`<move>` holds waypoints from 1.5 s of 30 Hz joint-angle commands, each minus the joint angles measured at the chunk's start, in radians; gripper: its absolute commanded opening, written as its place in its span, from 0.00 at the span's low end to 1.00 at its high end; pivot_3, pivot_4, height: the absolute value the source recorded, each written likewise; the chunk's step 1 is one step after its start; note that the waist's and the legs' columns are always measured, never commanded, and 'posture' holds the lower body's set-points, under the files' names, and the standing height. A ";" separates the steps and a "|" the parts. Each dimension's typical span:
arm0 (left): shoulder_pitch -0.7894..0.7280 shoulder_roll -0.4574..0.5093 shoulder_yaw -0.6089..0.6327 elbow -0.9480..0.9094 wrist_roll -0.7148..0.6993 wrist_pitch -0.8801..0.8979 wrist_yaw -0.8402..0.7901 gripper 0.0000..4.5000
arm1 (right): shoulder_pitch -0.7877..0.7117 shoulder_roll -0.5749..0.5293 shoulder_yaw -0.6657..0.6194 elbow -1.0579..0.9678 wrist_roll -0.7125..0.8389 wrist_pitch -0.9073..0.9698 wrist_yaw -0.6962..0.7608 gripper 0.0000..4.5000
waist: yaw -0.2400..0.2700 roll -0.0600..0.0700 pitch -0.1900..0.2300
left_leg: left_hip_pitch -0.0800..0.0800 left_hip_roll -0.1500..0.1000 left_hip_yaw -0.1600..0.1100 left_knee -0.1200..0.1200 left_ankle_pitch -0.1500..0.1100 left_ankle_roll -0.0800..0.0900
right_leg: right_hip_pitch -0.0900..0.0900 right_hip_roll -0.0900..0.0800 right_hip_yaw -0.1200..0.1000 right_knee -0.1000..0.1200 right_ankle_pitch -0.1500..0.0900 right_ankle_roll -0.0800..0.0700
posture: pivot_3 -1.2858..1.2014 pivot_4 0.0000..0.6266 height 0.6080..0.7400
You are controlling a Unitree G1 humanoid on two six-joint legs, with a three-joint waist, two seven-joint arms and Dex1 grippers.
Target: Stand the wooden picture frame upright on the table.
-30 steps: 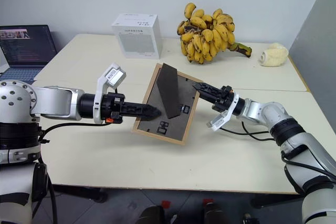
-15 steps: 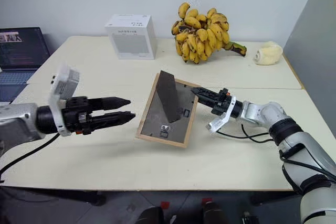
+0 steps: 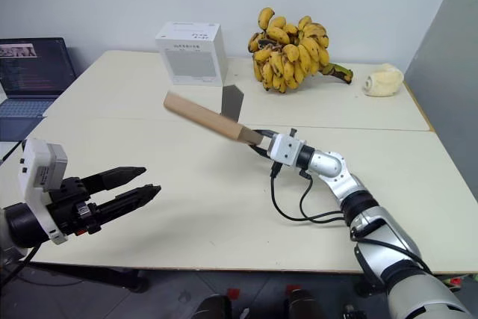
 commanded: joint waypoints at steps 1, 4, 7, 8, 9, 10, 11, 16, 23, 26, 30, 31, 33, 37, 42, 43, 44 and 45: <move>0.014 0.024 0.049 -0.024 -0.027 -0.026 0.009 0.71 | 0.053 -0.004 -0.071 -0.186 0.185 0.341 0.199 0.30 | 0.004 0.000 0.000 | 0.000 0.000 -0.001 0.000 0.000 0.000 | 0.000 0.000 -0.002 0.000 -0.001 -0.002 | 0.52 0.24 1.00; 0.033 0.030 0.038 -0.030 -0.012 -0.037 0.002 0.71 | 0.101 -0.012 -0.088 -0.266 0.234 0.530 0.263 0.30 | 0.008 0.000 0.000 | 0.000 0.001 -0.002 -0.004 0.000 0.000 | -0.003 0.000 -0.004 0.001 -0.003 -0.004 | 0.52 0.24 1.00; 0.032 0.036 0.022 -0.026 -0.019 -0.051 0.012 0.71 | 0.139 -0.013 -0.113 -0.313 0.258 0.662 0.290 0.30 | 0.011 0.001 0.001 | 0.000 0.001 -0.001 -0.009 0.000 0.000 | -0.007 0.001 -0.004 0.001 -0.003 -0.005 | 0.52 0.24 1.00; 0.024 0.040 0.017 -0.023 -0.027 -0.052 0.017 0.71 | 0.158 -0.015 -0.115 -0.334 0.260 0.689 0.300 0.30 | 0.011 0.001 0.001 | 0.000 0.002 -0.001 -0.010 0.000 0.000 | -0.007 0.001 -0.004 0.001 -0.004 -0.006 | 0.52 0.24 1.00; 0.015 0.044 0.014 -0.020 -0.033 -0.053 0.021 0.71 | 0.175 -0.016 -0.116 -0.352 0.257 0.708 0.307 0.30 | 0.011 0.001 0.001 | 0.000 0.002 -0.001 -0.010 0.000 0.000 | -0.007 0.002 -0.004 0.001 -0.004 -0.006 | 0.52 0.24 1.00; 0.006 0.048 0.010 -0.014 -0.042 -0.053 0.025 0.71 | 0.191 -0.012 -0.117 -0.364 0.248 0.716 0.307 0.30 | 0.012 0.001 0.001 | 0.000 0.002 -0.001 -0.011 0.000 0.000 | -0.008 0.002 -0.004 0.001 -0.004 -0.006 | 0.52 0.24 1.00; -0.002 0.052 0.007 -0.008 -0.046 -0.053 0.028 0.71 | 0.204 -0.005 -0.122 -0.370 0.241 0.726 0.300 0.30 | 0.012 0.001 0.001 | 0.000 0.002 -0.001 -0.011 0.000 0.000 | -0.007 0.002 -0.004 0.001 -0.005 -0.007 | 0.52 0.24 1.00; -0.018 0.072 -0.015 -0.003 -0.051 -0.053 0.033 0.71 | 0.245 0.035 -0.135 -0.367 0.199 0.734 0.273 0.30 | 0.010 0.001 0.001 | 0.000 0.002 -0.001 -0.011 0.000 0.000 | -0.008 0.002 -0.004 0.001 -0.006 -0.005 | 0.52 0.24 1.00; -0.040 0.097 -0.030 -0.003 -0.091 -0.049 0.052 0.71 | 0.292 0.077 -0.138 -0.359 0.164 0.727 0.256 0.30 | 0.010 0.001 0.001 | -0.001 0.002 -0.001 -0.011 0.000 -0.001 | -0.008 0.002 -0.004 0.001 -0.007 -0.003 | 0.52 0.24 1.00; -0.049 0.111 -0.033 0.004 -0.104 -0.050 0.055 0.71 | 0.295 0.084 -0.145 -0.339 0.149 0.720 0.254 0.30 | 0.010 0.001 0.001 | -0.001 0.002 0.000 -0.011 0.000 -0.001 | -0.008 0.002 -0.004 0.001 -0.008 -0.003 | 0.52 0.24 1.00; -0.060 0.123 -0.041 0.015 -0.111 -0.053 0.055 0.72 | 0.291 0.092 -0.167 -0.311 0.132 0.719 0.233 0.43 | 0.010 0.001 0.001 | -0.001 0.002 0.000 -0.011 0.000 -0.001 | -0.008 0.002 -0.004 0.001 -0.008 -0.002 | 0.52 0.24 1.00; -0.063 0.124 -0.045 0.017 -0.111 -0.056 0.054 0.72 | 0.290 0.094 -0.171 -0.305 0.124 0.712 0.228 0.45 | 0.010 0.001 0.001 | -0.001 0.002 0.000 -0.011 0.000 -0.001 | -0.008 0.002 -0.004 0.001 -0.008 -0.002 | 0.52 0.24 1.00; -0.072 0.125 -0.056 0.023 -0.109 -0.061 0.054 0.72 | 0.291 0.098 -0.180 -0.301 0.108 0.704 0.218 0.57 | 0.010 0.001 0.001 | 0.000 0.002 0.000 -0.011 0.000 -0.001 | -0.008 0.002 -0.004 0.001 -0.008 -0.002 | 0.52 0.24 1.00; -0.109 0.114 -0.099 0.034 -0.086 -0.085 0.064 0.72 | 0.302 0.091 -0.185 -0.307 0.071 0.670 0.200 0.79 | 0.010 0.001 0.001 | 0.000 0.002 0.000 -0.012 0.000 -0.001 | -0.008 0.002 -0.004 0.000 -0.008 -0.002 | 0.52 0.24 1.00; -0.160 0.090 -0.172 0.049 -0.034 -0.129 0.071 0.72 | 0.338 0.034 -0.175 -0.368 0.013 0.654 0.201 0.79 | 0.011 0.001 0.001 | -0.001 0.002 0.000 -0.012 0.000 -0.001 | -0.008 0.002 -0.004 0.000 -0.008 -0.002 | 0.52 0.24 1.00; -0.165 0.087 -0.189 0.050 -0.017 -0.140 0.063 0.72 | 0.355 0.010 -0.172 -0.396 -0.003 0.652 0.200 0.79 | 0.013 0.002 0.001 | -0.001 0.002 0.000 -0.012 0.000 -0.001 | -0.008 0.002 -0.004 0.000 -0.008 -0.002 | 0.52 0.24 1.00; -0.169 0.085 -0.206 0.051 0.001 -0.152 0.055 0.72 | 0.373 -0.014 -0.171 -0.426 -0.011 0.659 0.202 0.79 | 0.017 0.002 0.001 | -0.001 0.002 0.000 -0.013 0.000 -0.001 | -0.008 0.002 -0.003 -0.001 -0.008 -0.002 | 0.52 0.24 1.00; -0.171 0.085 -0.224 0.054 0.019 -0.161 0.040 0.72 | 0.398 -0.047 -0.169 -0.472 -0.021 0.666 0.206 0.79 | 0.018 0.002 0.001 | -0.001 0.002 0.000 -0.013 0.000 -0.001 | -0.008 0.002 -0.004 -0.001 -0.009 -0.002 | 0.52 0.24 1.00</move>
